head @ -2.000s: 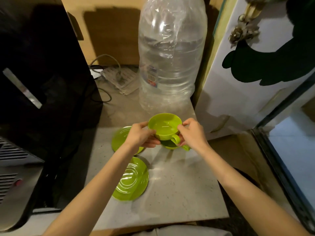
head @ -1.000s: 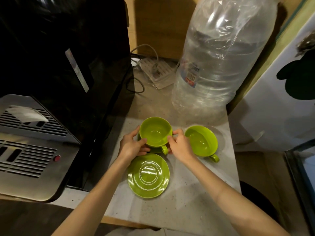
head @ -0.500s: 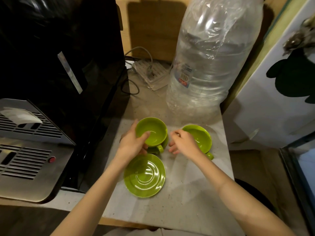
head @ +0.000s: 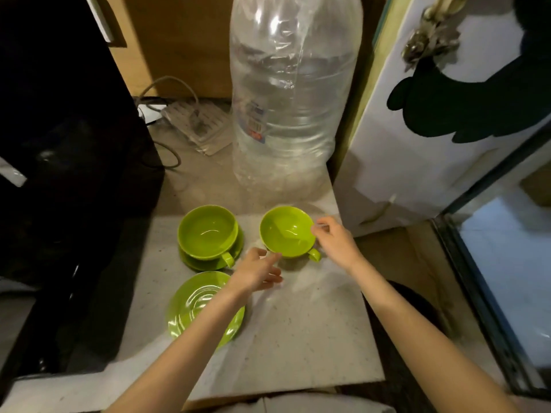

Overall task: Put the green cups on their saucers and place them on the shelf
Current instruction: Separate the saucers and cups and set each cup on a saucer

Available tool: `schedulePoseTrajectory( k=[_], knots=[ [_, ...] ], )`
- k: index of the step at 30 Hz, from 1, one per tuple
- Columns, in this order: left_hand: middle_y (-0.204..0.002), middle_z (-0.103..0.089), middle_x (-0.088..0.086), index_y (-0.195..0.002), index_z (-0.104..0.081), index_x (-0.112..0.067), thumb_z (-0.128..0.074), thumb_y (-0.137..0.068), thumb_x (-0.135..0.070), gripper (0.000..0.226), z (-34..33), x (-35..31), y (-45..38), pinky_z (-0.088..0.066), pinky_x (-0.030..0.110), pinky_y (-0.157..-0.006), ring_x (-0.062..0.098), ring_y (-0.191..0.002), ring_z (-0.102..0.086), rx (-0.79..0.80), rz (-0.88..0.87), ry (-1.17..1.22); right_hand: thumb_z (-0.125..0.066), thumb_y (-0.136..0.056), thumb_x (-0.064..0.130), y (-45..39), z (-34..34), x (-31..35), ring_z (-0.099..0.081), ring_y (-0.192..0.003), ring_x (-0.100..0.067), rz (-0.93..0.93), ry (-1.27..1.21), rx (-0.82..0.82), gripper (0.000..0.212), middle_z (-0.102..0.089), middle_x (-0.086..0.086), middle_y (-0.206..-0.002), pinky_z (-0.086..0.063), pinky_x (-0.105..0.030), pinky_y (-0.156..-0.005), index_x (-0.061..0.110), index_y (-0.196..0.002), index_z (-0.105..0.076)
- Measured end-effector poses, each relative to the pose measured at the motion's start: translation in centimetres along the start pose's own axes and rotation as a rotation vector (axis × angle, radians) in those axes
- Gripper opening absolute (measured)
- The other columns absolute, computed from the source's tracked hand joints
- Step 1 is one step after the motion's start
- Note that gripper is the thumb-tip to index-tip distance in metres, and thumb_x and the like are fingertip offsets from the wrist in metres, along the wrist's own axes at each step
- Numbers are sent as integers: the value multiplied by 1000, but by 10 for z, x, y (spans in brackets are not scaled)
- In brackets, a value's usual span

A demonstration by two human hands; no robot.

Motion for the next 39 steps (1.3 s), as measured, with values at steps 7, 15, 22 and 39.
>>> schedulePoseTrajectory(
  k=[7,15,22,39],
  knots=[
    [-78,-55,15,-131,-36,-1,-42,-91,-6,40,0,0,-22,-49,16,-44,21,-60,-57,-92,-92,209,-55,-87,17,-1,-21,-21,-59,-85,-25,-76,-211,43,5,-59,-11,-95,-52,-26,-52,18,-92,-52],
    [-100,-59,23,-126,-44,5,-45,-89,-3,38,6,1,-17,-55,17,-58,20,-72,-63,-99,-118,256,-58,-84,17,9,-18,-20,-63,-95,-31,-60,-256,18,8,-63,-9,-92,-51,-41,-83,22,-80,-53],
    [-90,-65,21,-120,-50,3,-49,-88,-4,33,33,-18,23,-57,23,-69,11,-56,-70,-133,-240,357,-59,-83,21,32,-16,20,-64,-89,-27,86,-315,38,12,-64,-7,-91,-53,-45,-81,17,-94,-55],
    [-67,-76,-1,-116,-57,-8,-53,-86,-6,31,113,76,122,-58,20,-63,12,-65,-72,-331,-232,504,-58,-85,23,103,-121,49,-66,-90,-28,202,-213,299,8,-67,-5,-90,-51,-52,-88,30,-83,-54]
  ],
)
Point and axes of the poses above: each hand's wrist, its own y-axis away from the middle knuckle, its own z-axis out of the back of the hand, x = y × z, the point moved 7 cm from there along -y, towards the middle knuckle
